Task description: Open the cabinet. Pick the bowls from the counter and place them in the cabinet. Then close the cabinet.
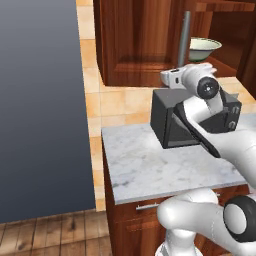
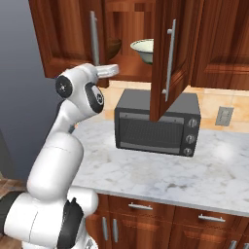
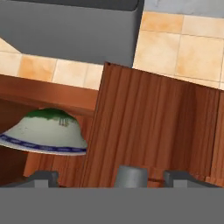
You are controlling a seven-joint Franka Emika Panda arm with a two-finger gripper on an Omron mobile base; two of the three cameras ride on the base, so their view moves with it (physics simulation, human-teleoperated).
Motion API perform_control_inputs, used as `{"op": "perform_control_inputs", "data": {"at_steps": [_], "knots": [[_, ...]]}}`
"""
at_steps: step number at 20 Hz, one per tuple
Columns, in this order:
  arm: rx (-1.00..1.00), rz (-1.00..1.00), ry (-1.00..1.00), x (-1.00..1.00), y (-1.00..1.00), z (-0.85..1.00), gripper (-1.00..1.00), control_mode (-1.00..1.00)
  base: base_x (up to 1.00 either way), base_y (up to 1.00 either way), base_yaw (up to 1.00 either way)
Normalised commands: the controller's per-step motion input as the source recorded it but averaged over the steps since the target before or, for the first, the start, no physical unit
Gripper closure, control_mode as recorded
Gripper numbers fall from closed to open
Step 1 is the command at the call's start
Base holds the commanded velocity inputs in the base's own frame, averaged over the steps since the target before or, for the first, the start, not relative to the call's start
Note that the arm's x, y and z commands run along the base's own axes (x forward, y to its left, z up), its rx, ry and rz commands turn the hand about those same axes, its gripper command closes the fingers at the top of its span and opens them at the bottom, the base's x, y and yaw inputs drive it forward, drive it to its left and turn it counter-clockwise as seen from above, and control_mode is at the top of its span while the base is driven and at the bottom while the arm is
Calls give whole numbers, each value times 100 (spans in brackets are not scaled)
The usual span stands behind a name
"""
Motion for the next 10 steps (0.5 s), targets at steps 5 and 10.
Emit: {"op": "perform_control_inputs", "data": {"at_steps": [5,10], "knots": [[-1,0,8,100,0,-16,-100,-100,0,0,0],[0,0,6,42,0,-9,-100,-100,0,0,0]]}}
